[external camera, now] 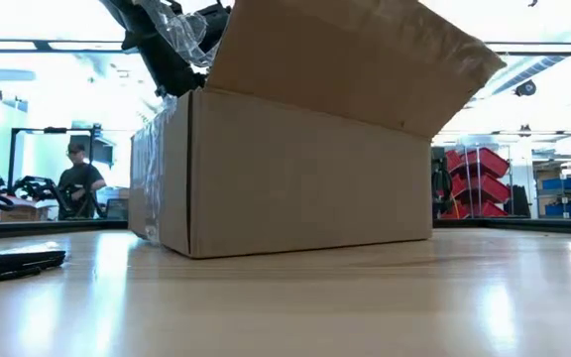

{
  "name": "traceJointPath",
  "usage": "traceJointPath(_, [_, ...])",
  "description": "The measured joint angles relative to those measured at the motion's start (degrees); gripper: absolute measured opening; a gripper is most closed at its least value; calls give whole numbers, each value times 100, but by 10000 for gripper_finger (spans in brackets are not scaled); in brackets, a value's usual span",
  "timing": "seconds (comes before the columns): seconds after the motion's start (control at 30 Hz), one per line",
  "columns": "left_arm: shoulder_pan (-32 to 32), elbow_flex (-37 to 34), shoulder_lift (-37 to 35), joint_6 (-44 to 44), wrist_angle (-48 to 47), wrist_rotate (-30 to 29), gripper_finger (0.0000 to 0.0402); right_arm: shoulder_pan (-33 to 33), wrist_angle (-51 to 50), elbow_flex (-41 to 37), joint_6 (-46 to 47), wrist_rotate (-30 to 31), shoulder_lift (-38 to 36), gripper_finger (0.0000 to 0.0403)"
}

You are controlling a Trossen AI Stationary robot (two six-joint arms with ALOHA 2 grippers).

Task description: Unpack boxes

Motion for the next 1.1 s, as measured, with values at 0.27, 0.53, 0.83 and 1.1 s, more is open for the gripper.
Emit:
traceJointPath(0.27, [8, -1, 0, 60, -25, 63, 0, 102, -216, -81, -288, 1483, 25, 183])
traceJointPath(0.53, [10, -4, 0, 96, -48, 100, 0, 157, -82, -307, -472, 2414, 51, 183])
traceJointPath(0.83, [12, -5, 0, 106, -57, 199, 0, 144, -50, -358, -734, 2739, 290, 181])
traceJointPath(1.1, [12, -5, 2, 140, -94, 270, 0, 138, -139, -365, -962, 2787, 430, 134])
